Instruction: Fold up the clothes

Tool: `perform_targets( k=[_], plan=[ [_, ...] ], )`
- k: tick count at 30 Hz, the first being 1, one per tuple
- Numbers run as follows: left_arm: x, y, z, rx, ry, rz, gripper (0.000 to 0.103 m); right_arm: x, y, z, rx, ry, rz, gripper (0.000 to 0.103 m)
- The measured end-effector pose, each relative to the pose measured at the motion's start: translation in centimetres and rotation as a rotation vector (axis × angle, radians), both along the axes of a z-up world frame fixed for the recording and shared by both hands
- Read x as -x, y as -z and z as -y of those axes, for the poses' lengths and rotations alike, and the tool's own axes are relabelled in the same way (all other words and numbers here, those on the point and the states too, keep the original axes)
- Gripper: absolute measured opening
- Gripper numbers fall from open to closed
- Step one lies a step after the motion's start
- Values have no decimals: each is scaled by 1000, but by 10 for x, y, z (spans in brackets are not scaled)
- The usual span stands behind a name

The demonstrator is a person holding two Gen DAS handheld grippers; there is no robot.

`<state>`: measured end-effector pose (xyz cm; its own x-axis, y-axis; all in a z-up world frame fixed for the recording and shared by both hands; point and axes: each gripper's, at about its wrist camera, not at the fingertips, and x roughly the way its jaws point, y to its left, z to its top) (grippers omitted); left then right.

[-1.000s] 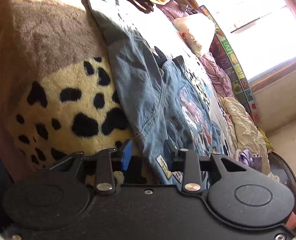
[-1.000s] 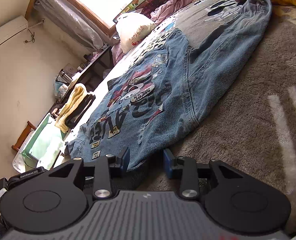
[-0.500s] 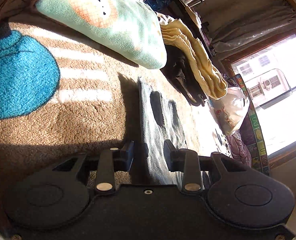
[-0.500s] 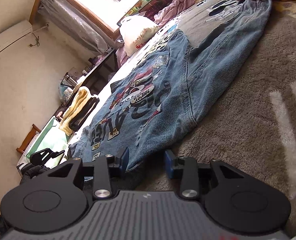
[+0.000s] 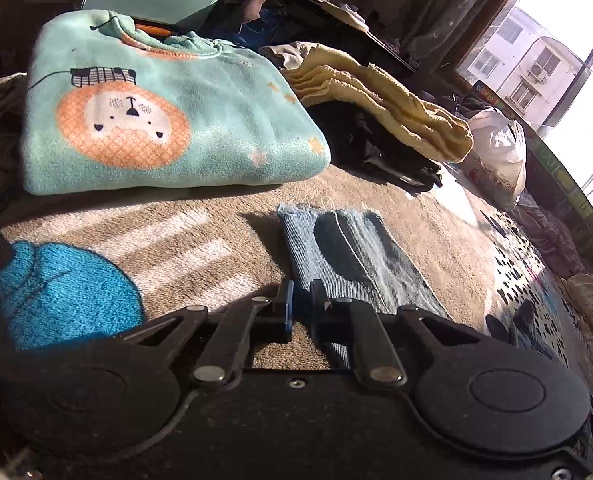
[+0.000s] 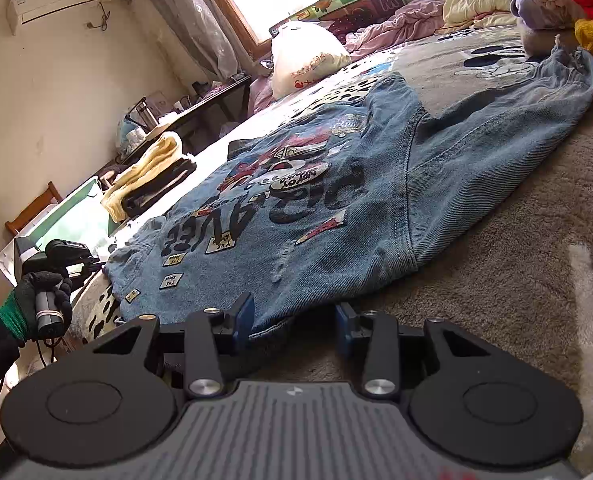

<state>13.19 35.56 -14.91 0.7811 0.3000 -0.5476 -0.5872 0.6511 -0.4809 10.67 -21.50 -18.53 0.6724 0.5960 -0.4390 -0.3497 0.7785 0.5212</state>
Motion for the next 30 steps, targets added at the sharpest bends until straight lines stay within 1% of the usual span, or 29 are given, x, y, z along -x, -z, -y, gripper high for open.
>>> perform_targets(
  k=[1,3,5,6,7,8,9,10,11,12,13,14,15,16,17,18,21,22,24,25,26,28,30],
  plan=[
    [4,-4,6,-27,-11,0,15,0,0,0,-2,1,-1,41],
    [10,-15,29,-28,62,59,15,0,0,1,-10,3,-3,42],
    [14,-24,59,-50,164,94,16,0,1,3,-26,5,-8,42],
    [14,-26,77,-56,241,111,17,0,2,3,-34,6,-11,42],
    [10,-23,95,-54,330,116,22,-1,2,4,-39,6,-14,43],
    [6,-16,108,-82,370,71,32,0,2,4,-41,5,-15,44],
    [2,-10,119,-111,403,28,39,1,2,4,-43,5,-16,44],
    [0,-10,125,-144,395,-7,29,1,2,4,-46,5,-17,44],
    [-3,-10,132,-176,388,-42,26,1,1,5,-54,6,-21,45],
    [-5,-10,138,-209,380,-76,26,2,1,7,-68,9,-29,45],
    [-7,-11,145,-241,379,-100,29,1,1,9,-87,14,-39,45],
    [-6,-20,156,-269,418,-57,31,1,2,12,-106,21,-49,46],
    [-6,-27,169,-311,447,-32,33,1,2,15,-125,29,-59,46],
    [-7,-33,180,-348,474,-12,41,1,3,18,-144,37,-68,46],
    [-11,-31,187,-359,491,-25,45,1,3,21,-161,45,-76,46],
    [-16,-29,193,-368,507,-43,45,1,4,23,-176,53,-83,46],
    [-26,-12,200,-372,515,-179,47,0,4,27,-198,76,-92,47],
    [-28,-8,203,-374,518,-212,44,0,4,29,-202,83,-94,48],
    [-19,-23,215,-379,522,-121,46,0,2,34,-216,110,-95,51],
    [-13,-31,223,-364,528,-75,47,0,1,40,-231,133,-95,55],
    [-7,-38,235,-348,537,-48,47,-1,1,46,-247,157,-96,57],
    [4,-43,259,-337,572,4,47,-3,2,61,-289,215,-110,59],
    [15,-39,285,-318,616,48,47,-8,6,78,-330,277,-136,59]
  ],
)
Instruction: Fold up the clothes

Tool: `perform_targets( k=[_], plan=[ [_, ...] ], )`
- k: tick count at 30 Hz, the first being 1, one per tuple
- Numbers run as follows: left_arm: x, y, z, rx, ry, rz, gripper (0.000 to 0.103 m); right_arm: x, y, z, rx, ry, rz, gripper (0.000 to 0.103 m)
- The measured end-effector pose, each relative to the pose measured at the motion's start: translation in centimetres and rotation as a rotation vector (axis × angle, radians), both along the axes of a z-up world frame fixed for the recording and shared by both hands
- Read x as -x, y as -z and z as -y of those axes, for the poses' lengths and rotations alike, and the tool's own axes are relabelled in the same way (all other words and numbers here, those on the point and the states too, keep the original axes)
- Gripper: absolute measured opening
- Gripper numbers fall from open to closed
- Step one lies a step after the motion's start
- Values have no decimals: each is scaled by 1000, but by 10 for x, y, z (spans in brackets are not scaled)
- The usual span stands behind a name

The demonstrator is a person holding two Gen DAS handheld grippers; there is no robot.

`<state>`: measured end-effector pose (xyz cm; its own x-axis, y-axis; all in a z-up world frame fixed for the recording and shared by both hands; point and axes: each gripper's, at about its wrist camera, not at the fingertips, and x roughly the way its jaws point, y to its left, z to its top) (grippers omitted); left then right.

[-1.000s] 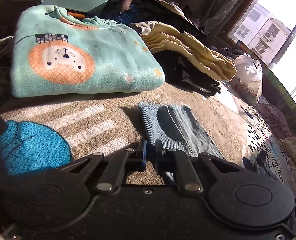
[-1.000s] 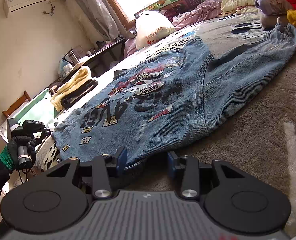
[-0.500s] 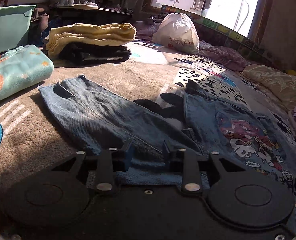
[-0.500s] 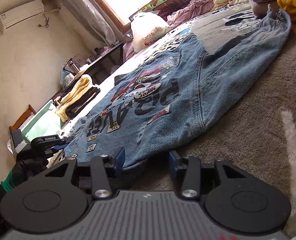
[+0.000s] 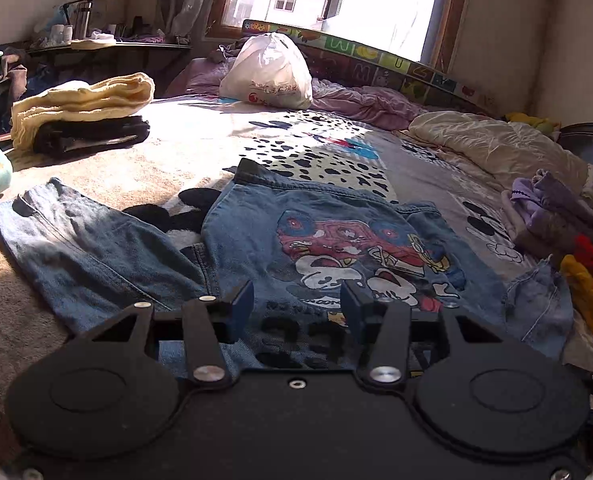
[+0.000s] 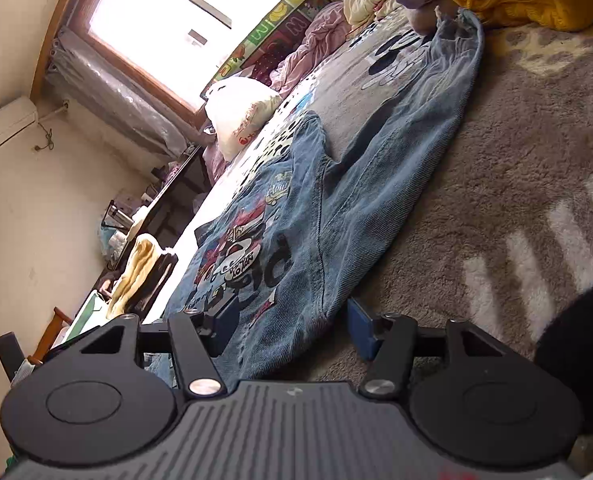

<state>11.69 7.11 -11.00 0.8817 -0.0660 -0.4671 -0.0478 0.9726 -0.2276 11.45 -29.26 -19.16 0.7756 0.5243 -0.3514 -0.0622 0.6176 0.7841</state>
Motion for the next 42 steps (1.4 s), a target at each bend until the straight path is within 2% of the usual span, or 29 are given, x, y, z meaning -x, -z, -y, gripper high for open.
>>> perform_targets(
  k=[2,3,4,7,8,10,12,13,15,16,19,23,28,32,35,36,38,42],
  plan=[
    [14,10,36,-27,83,25,47,-4,5,14,-43,50,-20,58],
    [20,16,55,-84,133,32,47,-5,8,19,-60,70,-25,58],
    [25,26,74,-176,177,13,47,-7,9,23,-64,85,-27,58],
    [37,55,130,-440,301,-39,48,-13,9,25,-12,104,-25,58],
    [41,52,133,-447,285,-19,47,-16,8,23,17,102,-25,58],
    [46,38,135,-419,306,31,47,-20,5,14,114,83,-25,56],
    [44,37,137,-422,307,35,49,-21,2,8,169,73,-14,56],
    [34,46,140,-426,319,-53,49,-22,3,7,165,72,-12,58],
    [24,51,126,-291,315,-104,49,-23,5,9,130,71,-12,59],
    [19,44,117,-219,308,-139,49,-23,7,10,115,70,-13,59],
    [1,17,103,-126,260,-115,49,-24,8,10,93,56,-11,60],
    [-40,-20,108,-54,275,-91,49,-24,6,4,103,34,-4,60],
    [-101,-45,134,20,288,-137,49,-27,6,-3,118,26,6,60],
    [-147,-46,158,36,281,-190,49,-30,6,-2,93,1,13,64],
    [-178,-41,177,3,274,-214,49,-30,5,1,70,-10,8,64],
    [-188,-39,182,-7,274,-224,48,-29,6,2,59,-6,7,63],
    [-209,-34,192,-23,275,-244,46,-27,10,6,36,17,1,55],
    [-245,-18,209,-76,270,-294,42,-28,11,5,28,28,3,54]
  ],
)
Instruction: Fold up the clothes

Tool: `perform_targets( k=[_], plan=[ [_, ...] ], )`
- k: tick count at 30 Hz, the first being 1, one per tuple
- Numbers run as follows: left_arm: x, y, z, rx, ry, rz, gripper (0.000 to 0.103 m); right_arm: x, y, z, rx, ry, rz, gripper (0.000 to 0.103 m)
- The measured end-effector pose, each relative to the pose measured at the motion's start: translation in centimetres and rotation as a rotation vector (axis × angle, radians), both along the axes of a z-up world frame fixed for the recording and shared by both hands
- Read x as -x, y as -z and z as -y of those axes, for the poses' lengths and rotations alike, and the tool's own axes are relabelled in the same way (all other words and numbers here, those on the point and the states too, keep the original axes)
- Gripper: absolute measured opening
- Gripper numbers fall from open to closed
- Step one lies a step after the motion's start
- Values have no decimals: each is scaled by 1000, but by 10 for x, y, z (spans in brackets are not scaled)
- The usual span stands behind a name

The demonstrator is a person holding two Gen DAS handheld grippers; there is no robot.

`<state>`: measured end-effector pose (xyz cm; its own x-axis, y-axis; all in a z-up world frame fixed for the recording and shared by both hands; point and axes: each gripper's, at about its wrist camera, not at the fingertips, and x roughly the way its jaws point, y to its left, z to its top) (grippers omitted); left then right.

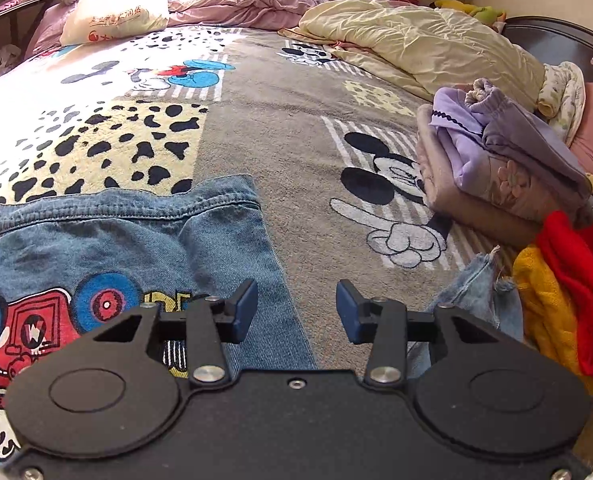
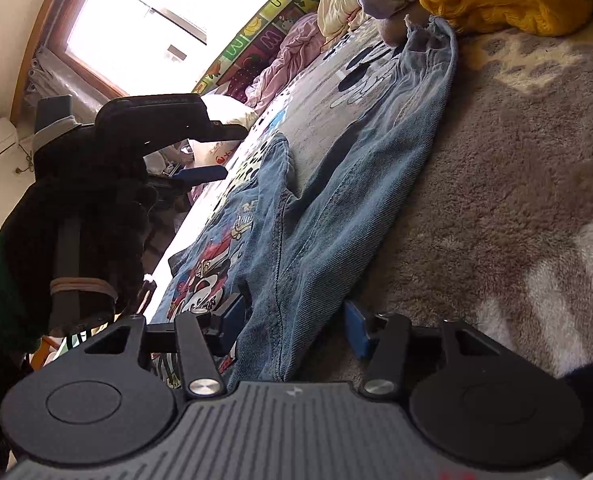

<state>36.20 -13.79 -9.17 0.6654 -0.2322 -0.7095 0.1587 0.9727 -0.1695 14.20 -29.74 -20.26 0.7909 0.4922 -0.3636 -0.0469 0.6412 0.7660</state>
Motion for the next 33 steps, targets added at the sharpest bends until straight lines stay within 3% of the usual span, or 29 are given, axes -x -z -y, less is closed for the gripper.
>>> perform_targets(
  k=[10,12,14,17,19,24,33],
  plan=[
    [-49,26,32,-218,32,-80,38,-9,2,-2,-23,-11,21,53],
    [-50,30,41,-292,54,-79,34,-13,2,-2,-33,-22,22,52],
    [-51,33,38,-318,35,-79,18,-14,3,-1,-39,-23,21,49],
    [-49,33,24,-272,15,-62,5,-15,3,1,-46,-30,21,41],
    [-46,31,12,-226,7,-43,3,-14,2,0,-40,-37,25,36],
    [-33,9,-33,-16,-44,13,3,-12,-4,-2,-11,-27,61,22],
    [-15,7,-95,79,-125,30,3,-16,-28,-21,115,-108,218,17]
  ],
)
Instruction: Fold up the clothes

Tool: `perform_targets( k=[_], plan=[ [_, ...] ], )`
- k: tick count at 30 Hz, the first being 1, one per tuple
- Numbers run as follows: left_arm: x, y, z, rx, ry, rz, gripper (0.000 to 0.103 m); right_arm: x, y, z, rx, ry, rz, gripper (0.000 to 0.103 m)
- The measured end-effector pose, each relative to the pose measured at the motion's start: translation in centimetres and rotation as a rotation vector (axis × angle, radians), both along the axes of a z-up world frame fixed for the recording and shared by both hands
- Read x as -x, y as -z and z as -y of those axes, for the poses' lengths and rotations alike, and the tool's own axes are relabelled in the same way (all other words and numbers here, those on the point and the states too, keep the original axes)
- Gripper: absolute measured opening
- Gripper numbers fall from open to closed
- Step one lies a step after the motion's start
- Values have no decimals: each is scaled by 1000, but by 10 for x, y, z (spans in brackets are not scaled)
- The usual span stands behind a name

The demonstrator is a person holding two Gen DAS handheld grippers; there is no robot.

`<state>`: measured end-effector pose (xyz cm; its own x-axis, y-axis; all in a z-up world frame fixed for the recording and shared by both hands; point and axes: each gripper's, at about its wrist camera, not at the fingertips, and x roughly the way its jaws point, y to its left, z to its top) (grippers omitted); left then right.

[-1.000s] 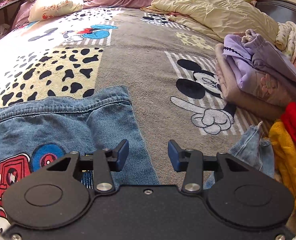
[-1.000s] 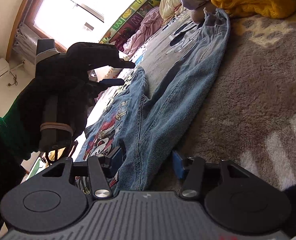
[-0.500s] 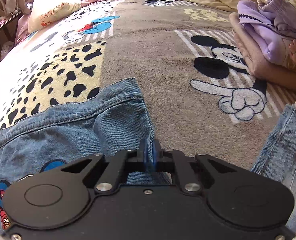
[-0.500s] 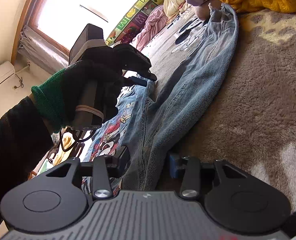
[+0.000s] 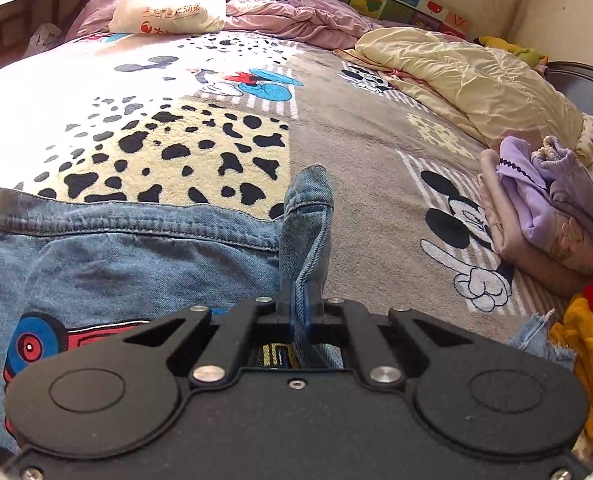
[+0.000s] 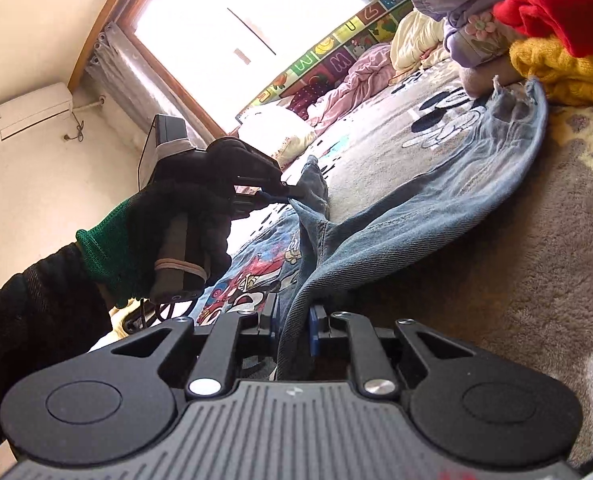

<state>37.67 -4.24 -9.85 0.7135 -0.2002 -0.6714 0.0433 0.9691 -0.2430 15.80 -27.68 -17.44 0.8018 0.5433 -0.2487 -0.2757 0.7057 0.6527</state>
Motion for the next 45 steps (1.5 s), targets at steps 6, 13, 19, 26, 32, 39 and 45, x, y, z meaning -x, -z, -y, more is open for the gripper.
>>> perform_targets(
  k=[6,13,19,26,32,39,45],
  plan=[
    [0,15,-30,77,-55,-21,3,5,-14,-29,146,-117,78,17],
    [-3,41,-59,165,-122,-95,7,16,-19,-71,355,-241,138,17],
    [0,5,-36,5,-54,65,10,18,-15,-88,486,-250,148,18],
    [-37,13,-34,41,-35,78,14,23,-13,-98,570,-239,205,19],
    [-52,33,-34,-103,-74,39,20,20,-11,-101,574,-264,197,28],
    [6,-1,-25,-141,-10,206,21,23,-9,-103,580,-266,200,31],
    [45,22,-7,-232,175,32,24,26,-11,-102,580,-245,199,29]
  ],
)
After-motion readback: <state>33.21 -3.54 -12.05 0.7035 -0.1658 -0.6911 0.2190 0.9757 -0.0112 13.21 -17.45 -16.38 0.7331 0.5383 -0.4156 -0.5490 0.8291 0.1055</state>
